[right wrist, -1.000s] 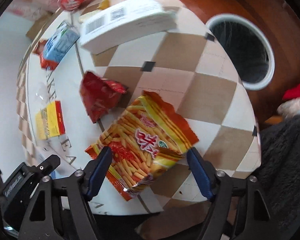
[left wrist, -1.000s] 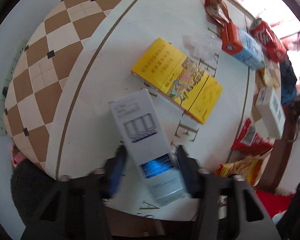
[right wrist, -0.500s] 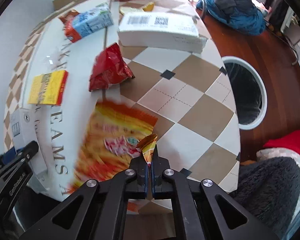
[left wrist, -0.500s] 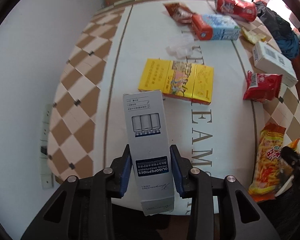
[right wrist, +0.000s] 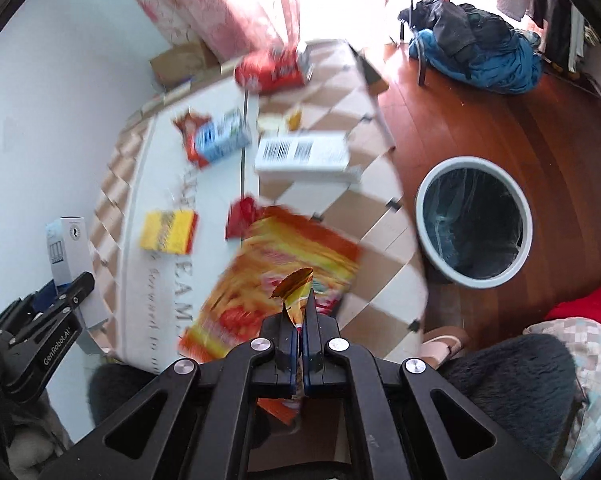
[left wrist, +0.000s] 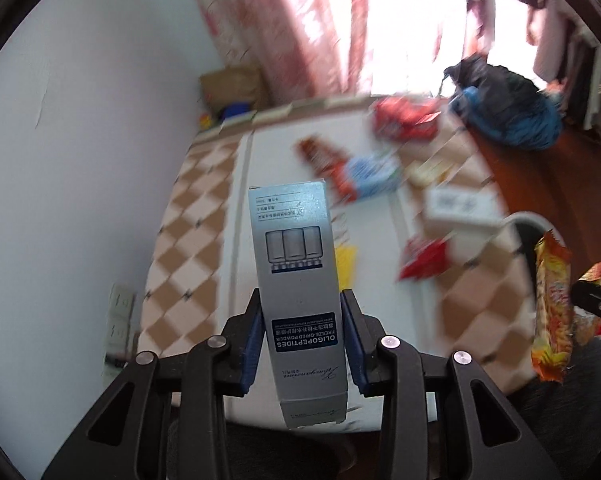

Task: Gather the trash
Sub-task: 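Carry both items to the trash bin and release the snack bag from the right tool, then open the left tool over the bin to drop the white box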

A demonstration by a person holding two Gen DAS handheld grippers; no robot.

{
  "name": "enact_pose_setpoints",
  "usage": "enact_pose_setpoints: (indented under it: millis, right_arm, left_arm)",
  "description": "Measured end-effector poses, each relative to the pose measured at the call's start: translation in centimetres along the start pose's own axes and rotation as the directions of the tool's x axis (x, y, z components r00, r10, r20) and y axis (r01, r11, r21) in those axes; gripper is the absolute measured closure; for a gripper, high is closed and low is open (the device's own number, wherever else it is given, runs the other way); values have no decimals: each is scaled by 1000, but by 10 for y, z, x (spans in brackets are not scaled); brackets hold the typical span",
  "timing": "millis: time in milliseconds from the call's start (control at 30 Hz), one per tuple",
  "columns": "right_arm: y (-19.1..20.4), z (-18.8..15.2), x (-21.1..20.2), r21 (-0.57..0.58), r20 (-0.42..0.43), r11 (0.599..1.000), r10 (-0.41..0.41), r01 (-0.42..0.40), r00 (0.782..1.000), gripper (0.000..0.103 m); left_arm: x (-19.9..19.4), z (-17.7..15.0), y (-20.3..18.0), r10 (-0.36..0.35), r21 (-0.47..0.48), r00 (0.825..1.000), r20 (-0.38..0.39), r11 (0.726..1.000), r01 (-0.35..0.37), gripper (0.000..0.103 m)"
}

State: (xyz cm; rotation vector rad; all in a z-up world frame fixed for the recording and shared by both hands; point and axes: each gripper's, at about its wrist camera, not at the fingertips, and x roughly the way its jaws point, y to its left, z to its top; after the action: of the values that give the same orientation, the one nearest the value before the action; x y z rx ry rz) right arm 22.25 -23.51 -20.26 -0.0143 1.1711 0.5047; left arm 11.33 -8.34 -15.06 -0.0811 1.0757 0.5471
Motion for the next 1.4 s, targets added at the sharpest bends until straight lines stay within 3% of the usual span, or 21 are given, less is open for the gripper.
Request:
enact_pose_setpoints:
  millis: [200,300,400,467,533,633,833,867,933,967,1000,1067,1100,1133,1167,1200,1233,1300,1333,1400]
  right_arm:
    - [-69,36,-59,82,81,997,6,-12,997,102]
    - [-114,53,-73,119,103,992,-46,34,994,102]
    - [-161,66,-69,156,91,984,-103,88,991,102]
    - [-198,73,-53,189,56,974,-142,129,988,102]
    - [-230,76,-29,221,13,965,-151,145,988,102]
    - [-279,76,20,284,-68,947,-137,151,988,102]
    - [-338,72,108,381,-170,912,-95,154,981,102]
    - [-345,71,117,392,-175,907,-90,154,980,102]
    - [-357,73,138,414,-189,899,-71,145,979,102]
    - [-361,73,147,424,-189,895,-58,135,980,102]
    - [-364,75,156,424,-198,898,-40,122,979,101]
    - [-365,75,168,420,-211,900,-29,117,977,99]
    - [-365,78,173,411,-215,905,-23,112,976,88]
    - [-365,78,175,404,-222,907,-32,122,975,61]
    - [-363,79,177,400,-221,908,-35,123,975,44]
    - [-361,79,176,397,-215,910,-31,117,976,19]
    - [-358,79,175,385,-220,914,-42,126,975,12]
    - [-357,79,174,368,-229,917,-68,151,971,10]
    - [-356,78,174,364,-242,915,-86,172,967,1]
    - [-353,76,169,350,-258,913,-122,210,958,0]
  left_arm:
    - [-20,68,-68,-179,90,982,67,981,173,71]
    - [-18,95,-126,-272,141,961,44,954,263,71]
    - [11,118,-187,-352,171,936,-24,921,350,71]
    - [41,130,-222,-397,172,913,-93,897,408,71]
    - [65,136,-257,-416,174,895,-161,880,441,71]
    - [110,143,-303,-440,172,854,-278,852,494,69]
    - [178,143,-354,-425,153,795,-432,834,529,67]
    - [186,143,-359,-416,148,790,-450,838,525,62]
    - [196,143,-363,-414,127,779,-470,842,524,42]
    - [198,141,-362,-415,117,778,-472,845,521,23]
    - [199,142,-361,-415,105,778,-471,850,517,16]
    - [199,144,-357,-416,84,780,-468,857,508,16]
    - [201,144,-356,-406,83,785,-467,864,496,14]
    - [199,144,-354,-397,85,793,-462,870,485,11]
    - [199,145,-353,-390,92,800,-456,874,478,5]
    - [199,144,-352,-375,105,811,-450,879,464,5]
    - [193,142,-350,-350,128,830,-435,888,441,5]
    - [203,143,-351,-319,155,851,-418,898,412,5]
    - [199,140,-350,-297,174,864,-406,904,392,5]
    - [203,138,-347,-264,200,881,-392,911,362,5]
